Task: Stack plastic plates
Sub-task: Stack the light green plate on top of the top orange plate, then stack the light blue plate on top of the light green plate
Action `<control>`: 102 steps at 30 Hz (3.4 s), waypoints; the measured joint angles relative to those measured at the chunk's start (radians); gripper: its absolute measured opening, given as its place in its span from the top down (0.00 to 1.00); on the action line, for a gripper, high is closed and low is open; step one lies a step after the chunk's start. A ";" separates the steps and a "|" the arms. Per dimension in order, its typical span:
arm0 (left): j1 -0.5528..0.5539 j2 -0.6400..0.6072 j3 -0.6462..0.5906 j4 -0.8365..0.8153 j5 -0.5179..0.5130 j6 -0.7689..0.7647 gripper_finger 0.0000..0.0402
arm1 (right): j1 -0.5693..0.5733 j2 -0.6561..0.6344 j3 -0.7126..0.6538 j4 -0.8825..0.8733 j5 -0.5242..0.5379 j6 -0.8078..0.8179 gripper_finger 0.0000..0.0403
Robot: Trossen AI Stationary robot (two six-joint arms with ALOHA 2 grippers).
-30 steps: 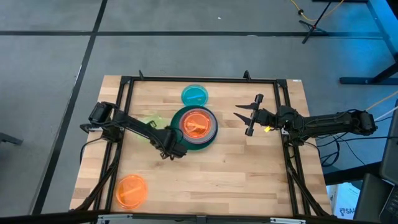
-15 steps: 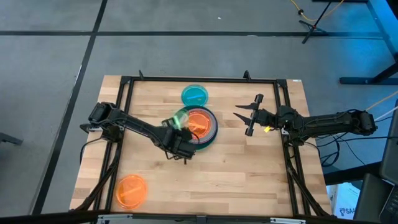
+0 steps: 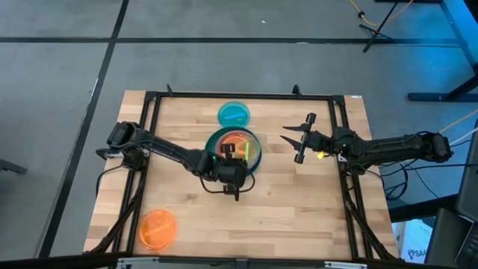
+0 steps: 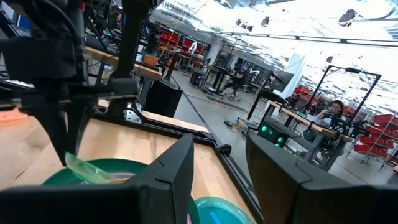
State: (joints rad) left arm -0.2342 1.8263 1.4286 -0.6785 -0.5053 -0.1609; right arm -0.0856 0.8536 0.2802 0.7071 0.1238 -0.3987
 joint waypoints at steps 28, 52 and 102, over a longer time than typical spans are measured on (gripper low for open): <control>0.051 0.001 -0.156 0.043 0.002 -0.004 0.98 | 0.000 0.000 0.000 -0.026 0.000 -0.008 0.64; 0.085 -0.037 -0.086 -0.017 0.193 -0.181 0.68 | 0.000 0.000 0.000 -0.026 0.000 -0.008 0.64; 0.905 -0.105 -0.288 0.299 0.394 -0.091 0.68 | 0.000 0.000 0.000 -0.014 0.000 -0.028 0.64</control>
State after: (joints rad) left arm 0.6706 1.7218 1.1401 -0.3792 -0.1112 -0.2521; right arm -0.0859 0.8536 0.2802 0.6934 0.1234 -0.4267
